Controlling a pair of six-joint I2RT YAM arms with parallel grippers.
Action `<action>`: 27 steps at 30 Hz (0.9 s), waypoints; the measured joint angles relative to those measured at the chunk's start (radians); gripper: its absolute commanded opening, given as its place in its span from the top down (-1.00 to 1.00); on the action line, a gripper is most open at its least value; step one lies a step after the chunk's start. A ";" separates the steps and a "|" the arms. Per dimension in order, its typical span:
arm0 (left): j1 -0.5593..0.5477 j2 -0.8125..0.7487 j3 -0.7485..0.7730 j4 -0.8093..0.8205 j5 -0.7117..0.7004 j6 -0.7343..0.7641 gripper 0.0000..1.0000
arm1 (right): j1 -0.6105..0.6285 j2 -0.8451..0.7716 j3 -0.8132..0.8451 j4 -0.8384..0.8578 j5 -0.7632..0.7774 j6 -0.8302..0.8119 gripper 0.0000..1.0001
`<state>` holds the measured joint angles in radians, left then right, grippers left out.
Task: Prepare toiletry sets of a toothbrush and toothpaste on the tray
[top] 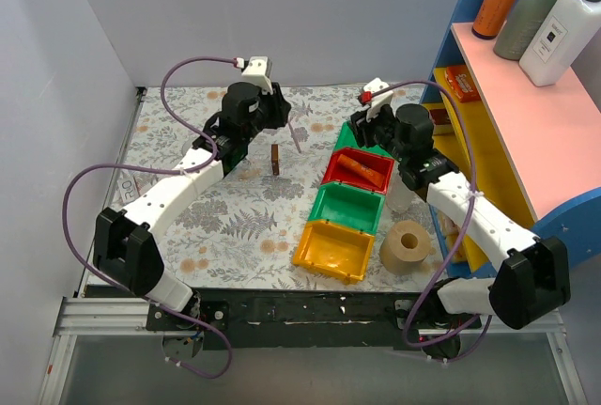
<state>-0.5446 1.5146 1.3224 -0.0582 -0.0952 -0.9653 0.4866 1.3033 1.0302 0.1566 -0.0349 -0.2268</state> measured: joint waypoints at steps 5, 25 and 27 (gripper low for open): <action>0.057 -0.012 0.014 -0.076 -0.027 0.043 1.00 | -0.001 -0.062 -0.030 0.021 -0.048 0.034 -0.04; 0.177 -0.063 -0.113 -0.053 -0.006 0.203 1.00 | 0.000 -0.116 -0.066 0.050 -0.110 0.069 -0.06; 0.177 -0.063 -0.116 -0.033 -0.006 0.208 1.00 | 0.000 -0.116 -0.066 0.050 -0.111 0.071 -0.05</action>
<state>-0.3672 1.4517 1.2060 -0.0910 -0.1009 -0.7570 0.4866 1.1870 0.9646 0.2066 -0.1455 -0.1562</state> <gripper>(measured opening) 0.275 0.526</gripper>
